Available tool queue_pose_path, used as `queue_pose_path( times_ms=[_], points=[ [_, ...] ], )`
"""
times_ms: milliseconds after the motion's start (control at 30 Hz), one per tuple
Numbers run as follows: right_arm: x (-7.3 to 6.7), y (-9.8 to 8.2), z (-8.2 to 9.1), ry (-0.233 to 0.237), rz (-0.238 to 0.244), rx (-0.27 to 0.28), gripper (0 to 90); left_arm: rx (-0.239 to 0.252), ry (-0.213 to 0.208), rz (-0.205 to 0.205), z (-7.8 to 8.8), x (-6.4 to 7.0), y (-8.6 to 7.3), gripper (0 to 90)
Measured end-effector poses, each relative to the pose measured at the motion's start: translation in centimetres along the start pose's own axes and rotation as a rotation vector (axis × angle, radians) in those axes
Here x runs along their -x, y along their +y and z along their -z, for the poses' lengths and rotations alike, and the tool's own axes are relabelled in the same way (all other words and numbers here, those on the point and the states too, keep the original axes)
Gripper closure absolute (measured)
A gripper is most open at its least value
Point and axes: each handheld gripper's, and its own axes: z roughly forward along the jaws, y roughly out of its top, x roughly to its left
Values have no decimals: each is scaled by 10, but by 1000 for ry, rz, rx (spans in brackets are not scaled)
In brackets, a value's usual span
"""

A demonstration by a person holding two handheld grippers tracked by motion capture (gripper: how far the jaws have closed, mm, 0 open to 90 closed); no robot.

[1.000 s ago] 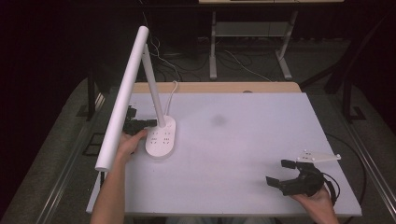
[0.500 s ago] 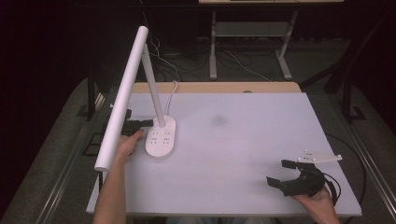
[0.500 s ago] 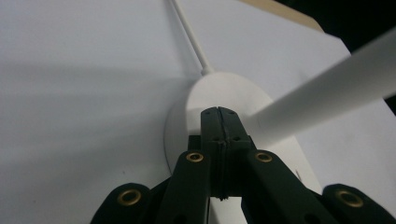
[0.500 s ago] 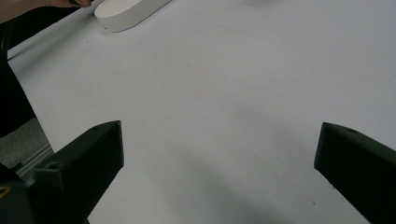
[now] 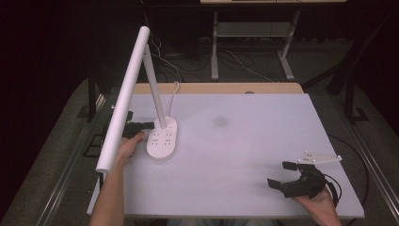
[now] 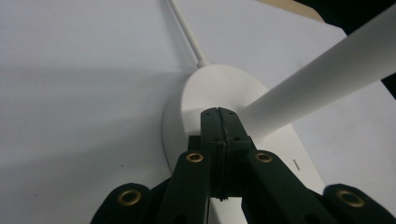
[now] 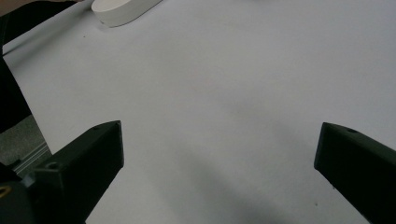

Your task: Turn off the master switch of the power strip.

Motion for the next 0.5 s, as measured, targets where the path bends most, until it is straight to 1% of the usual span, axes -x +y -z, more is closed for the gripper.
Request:
queue_pose_path(
  times_ms=[67, 133, 167, 200, 267, 367, 433, 500],
  points=[
    [1, 0, 0, -2, -1, 1, 7, 12, -10, 6, 0, -2, 0, 899],
    [1, 0, 0, -5, -1, 2, 7, 33, -39, 23, 0, -3, 0, 899],
    [1, 0, 0, -4, -3, 0, 7, 30, -40, 21, -1, -2, 0, 899],
    [1, 0, 0, -5, -3, 0, 7, 22, -39, 9, -2, -1, 0, 899],
    [1, 0, 1, -5, -3, 0, 7, 14, -51, 5, -3, 0, -1, 899],
    [1, 0, 1, -5, -3, 4, 7, 10, -41, -5, -5, 2, 0, 900],
    [1, 0, 1, -6, 0, 4, 7, 0, -19, -18, -6, 3, -1, 900],
    [0, 0, 2, -5, 0, 4, 7, -1, -11, -23, -6, 5, -1, 900]
  ],
)
